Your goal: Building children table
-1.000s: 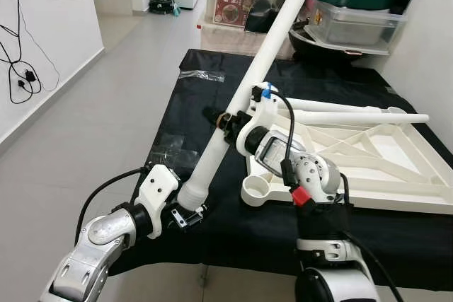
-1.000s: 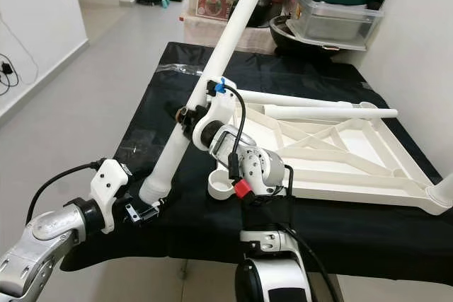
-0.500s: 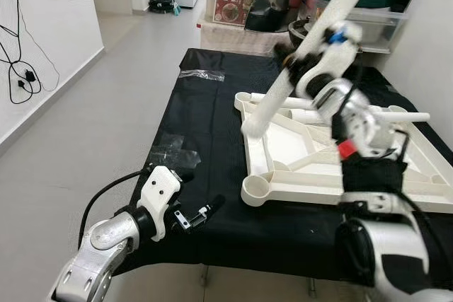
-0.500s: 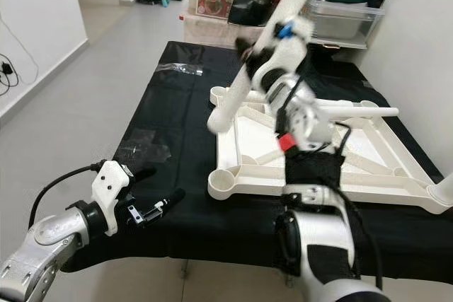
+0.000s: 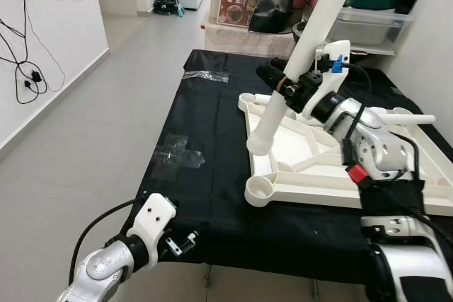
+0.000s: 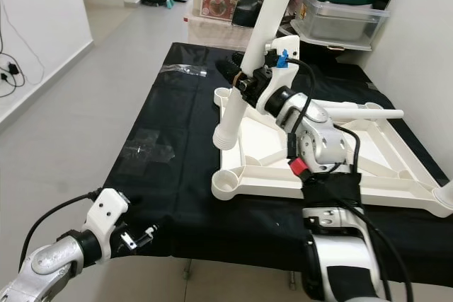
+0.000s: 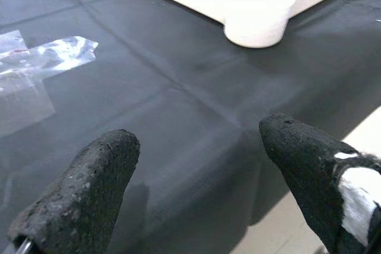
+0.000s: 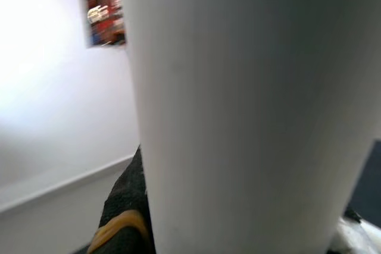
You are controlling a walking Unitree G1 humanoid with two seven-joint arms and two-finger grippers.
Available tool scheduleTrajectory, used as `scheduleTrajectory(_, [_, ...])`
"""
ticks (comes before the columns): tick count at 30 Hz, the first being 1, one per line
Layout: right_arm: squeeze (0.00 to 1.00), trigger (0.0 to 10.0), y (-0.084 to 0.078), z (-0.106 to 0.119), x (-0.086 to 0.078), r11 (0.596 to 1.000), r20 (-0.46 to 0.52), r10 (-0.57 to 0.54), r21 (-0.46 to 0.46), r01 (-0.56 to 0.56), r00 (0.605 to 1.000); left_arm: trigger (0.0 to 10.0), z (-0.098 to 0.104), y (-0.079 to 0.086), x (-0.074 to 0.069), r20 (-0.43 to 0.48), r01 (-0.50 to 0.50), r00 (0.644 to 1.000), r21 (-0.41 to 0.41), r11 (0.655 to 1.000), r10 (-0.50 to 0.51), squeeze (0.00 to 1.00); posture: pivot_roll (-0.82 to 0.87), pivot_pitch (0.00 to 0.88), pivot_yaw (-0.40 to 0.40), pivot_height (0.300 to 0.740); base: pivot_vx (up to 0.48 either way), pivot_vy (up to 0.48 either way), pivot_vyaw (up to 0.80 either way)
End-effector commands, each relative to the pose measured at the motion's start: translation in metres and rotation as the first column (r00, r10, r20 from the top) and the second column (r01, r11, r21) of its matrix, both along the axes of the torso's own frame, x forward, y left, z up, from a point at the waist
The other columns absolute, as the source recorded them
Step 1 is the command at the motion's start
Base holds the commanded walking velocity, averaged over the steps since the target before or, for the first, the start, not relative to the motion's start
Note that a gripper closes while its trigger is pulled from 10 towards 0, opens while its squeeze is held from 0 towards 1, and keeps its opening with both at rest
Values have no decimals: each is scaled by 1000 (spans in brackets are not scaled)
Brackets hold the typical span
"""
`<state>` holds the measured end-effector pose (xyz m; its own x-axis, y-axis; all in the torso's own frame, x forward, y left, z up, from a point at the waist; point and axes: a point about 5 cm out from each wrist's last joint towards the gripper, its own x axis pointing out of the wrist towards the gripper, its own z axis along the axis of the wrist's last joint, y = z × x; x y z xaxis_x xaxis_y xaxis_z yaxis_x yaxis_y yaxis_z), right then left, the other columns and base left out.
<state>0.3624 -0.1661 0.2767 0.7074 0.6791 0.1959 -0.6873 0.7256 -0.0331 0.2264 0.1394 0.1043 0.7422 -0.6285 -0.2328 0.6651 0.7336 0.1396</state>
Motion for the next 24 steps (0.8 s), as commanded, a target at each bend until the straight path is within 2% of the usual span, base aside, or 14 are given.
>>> scheduleTrajectory(1, [0, 10000, -2, -3, -3, 996, 0, 88, -8, -88, 996, 10000, -1, -5, -3, -11, 11, 1000, -8, 1000, -11, 0, 70, 0, -100, 740, 0, 0, 0])
scheduleTrajectory(5, [0, 10000, -9, -7, -5, 984, -10, 177, -33, -178, 984, 10000, -1, -7, -3, -13, 10, 1000, -14, 1000, -10, 0, 74, 0, -104, 740, 0, 0, 0])
scheduleTrajectory(7, [0, 10000, -10, -15, -7, 964, -55, 257, -59, -260, 965, 10000, 0, -8, -4, -13, 11, 1000, -14, 1000, -11, 0, 76, 0, -105, 740, 0, 0, 0])
scheduleTrajectory(11, [0, 10000, -10, -24, -7, 946, -110, 305, -79, -314, 946, 10000, 0, -8, -3, -13, 11, 1000, -14, 1000, -11, 0, 79, 0, -108, 740, 0, 0, 0])
scheduleTrajectory(15, [0, 10000, -10, -24, -6, 927, -117, 369, -21, -374, 922, 10000, 1, -8, -4, -12, 13, 1000, -14, 1000, -13, 0, 79, 0, -108, 740, 0, 0, 0])
scheduleTrajectory(24, [0, 10000, -11, -37, -4, 915, -108, 388, -76, -397, 915, 10000, 2, -10, -4, -7, 9, 1000, -18, 1000, -9, 0, 88, 0, -118, 740, 0, 0, 0])
